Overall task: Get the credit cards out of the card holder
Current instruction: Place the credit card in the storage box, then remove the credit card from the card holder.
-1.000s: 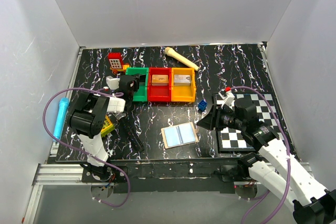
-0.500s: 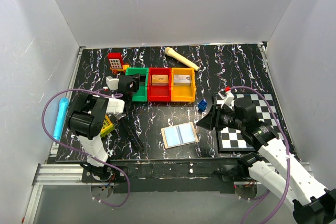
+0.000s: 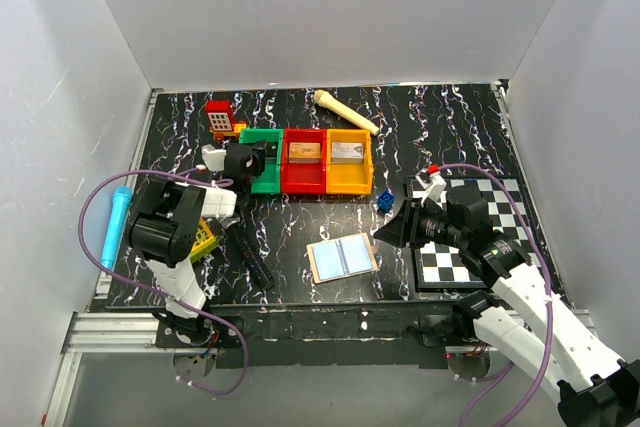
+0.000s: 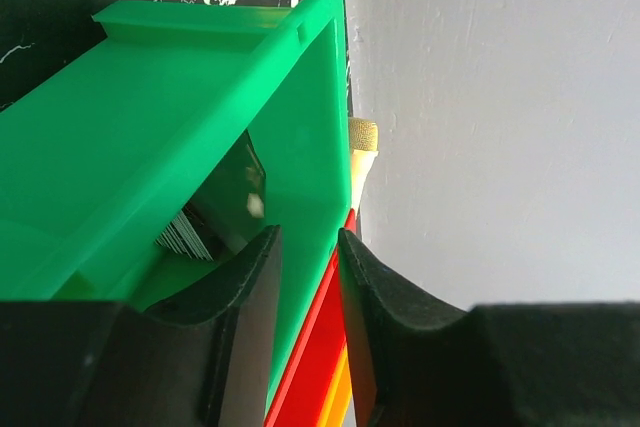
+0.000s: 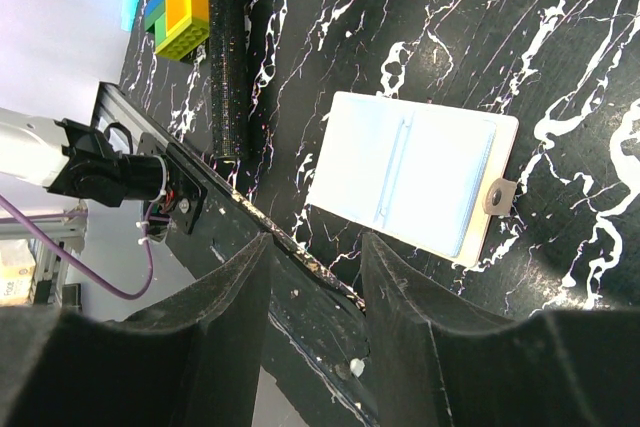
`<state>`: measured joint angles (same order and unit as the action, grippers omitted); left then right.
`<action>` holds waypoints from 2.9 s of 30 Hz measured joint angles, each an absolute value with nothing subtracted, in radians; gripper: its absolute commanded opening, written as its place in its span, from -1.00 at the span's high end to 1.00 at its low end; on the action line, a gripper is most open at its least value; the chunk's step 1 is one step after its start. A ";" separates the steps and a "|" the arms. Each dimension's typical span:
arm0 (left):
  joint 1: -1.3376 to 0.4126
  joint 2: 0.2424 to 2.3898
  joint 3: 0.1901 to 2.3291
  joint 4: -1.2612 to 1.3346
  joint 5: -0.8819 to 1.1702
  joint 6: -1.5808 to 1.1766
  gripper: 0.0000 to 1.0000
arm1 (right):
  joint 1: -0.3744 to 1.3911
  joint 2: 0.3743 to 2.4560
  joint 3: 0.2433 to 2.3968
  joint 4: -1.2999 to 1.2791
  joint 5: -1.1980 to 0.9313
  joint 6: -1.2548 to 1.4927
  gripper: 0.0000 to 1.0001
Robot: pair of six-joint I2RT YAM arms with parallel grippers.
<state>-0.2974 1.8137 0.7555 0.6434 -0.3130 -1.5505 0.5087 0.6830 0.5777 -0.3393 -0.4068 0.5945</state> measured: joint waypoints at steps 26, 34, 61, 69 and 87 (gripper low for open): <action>-0.297 1.717 0.691 0.472 -0.310 -1.494 0.39 | 0.509 0.682 0.573 -0.331 -0.407 0.595 0.04; -0.304 1.687 0.705 0.321 -0.336 -1.482 0.65 | 0.509 0.680 0.572 -0.314 -0.415 0.598 0.03; -0.308 1.810 0.875 0.187 -0.344 -1.448 1.00 | 0.509 0.688 0.564 -0.313 -0.414 0.595 0.04; -0.308 1.826 0.897 0.195 -0.344 -1.462 1.00 | 0.509 0.697 0.564 -0.313 -0.414 0.595 0.04; -0.311 1.869 0.981 0.180 -0.358 -1.458 1.00 | 0.509 0.698 0.564 -0.313 -0.414 0.595 0.04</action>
